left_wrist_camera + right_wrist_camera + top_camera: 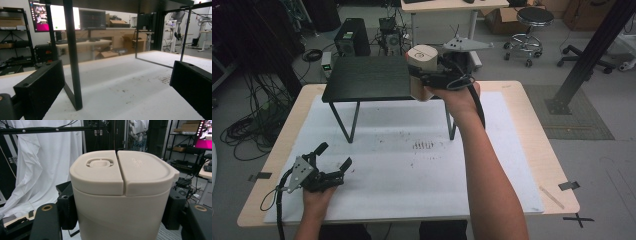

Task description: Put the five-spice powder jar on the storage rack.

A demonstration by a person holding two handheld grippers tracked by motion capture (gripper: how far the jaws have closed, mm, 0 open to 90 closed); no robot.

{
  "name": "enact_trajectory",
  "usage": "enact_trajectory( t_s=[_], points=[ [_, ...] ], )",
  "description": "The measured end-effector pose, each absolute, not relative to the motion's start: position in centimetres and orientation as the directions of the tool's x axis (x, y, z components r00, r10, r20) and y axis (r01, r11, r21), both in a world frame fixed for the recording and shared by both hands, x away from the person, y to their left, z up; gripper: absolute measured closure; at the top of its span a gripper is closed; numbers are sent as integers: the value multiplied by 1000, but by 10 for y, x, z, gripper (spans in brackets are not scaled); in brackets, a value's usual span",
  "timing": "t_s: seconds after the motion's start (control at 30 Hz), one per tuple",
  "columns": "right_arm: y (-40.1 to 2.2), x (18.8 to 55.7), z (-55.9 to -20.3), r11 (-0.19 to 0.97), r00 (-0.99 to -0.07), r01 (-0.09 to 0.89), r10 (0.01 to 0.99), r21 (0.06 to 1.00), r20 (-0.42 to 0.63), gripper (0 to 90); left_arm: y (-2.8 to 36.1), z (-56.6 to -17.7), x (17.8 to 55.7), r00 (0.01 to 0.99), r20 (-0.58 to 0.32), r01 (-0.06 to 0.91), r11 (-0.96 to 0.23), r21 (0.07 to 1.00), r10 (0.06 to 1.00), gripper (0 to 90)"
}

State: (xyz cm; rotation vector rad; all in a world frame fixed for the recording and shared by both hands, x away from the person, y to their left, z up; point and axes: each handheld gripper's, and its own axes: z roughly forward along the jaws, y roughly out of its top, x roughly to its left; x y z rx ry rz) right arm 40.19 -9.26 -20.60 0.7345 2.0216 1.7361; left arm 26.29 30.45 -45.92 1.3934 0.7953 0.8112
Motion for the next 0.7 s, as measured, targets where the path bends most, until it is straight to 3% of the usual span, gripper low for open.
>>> enact_trajectory(
  t_s=[0.7],
  points=[
    [-88,434,-211,110,-753,182,654,977,66,319,304,-459,263,516,1,-23,13,1000,856,5]
  ],
)
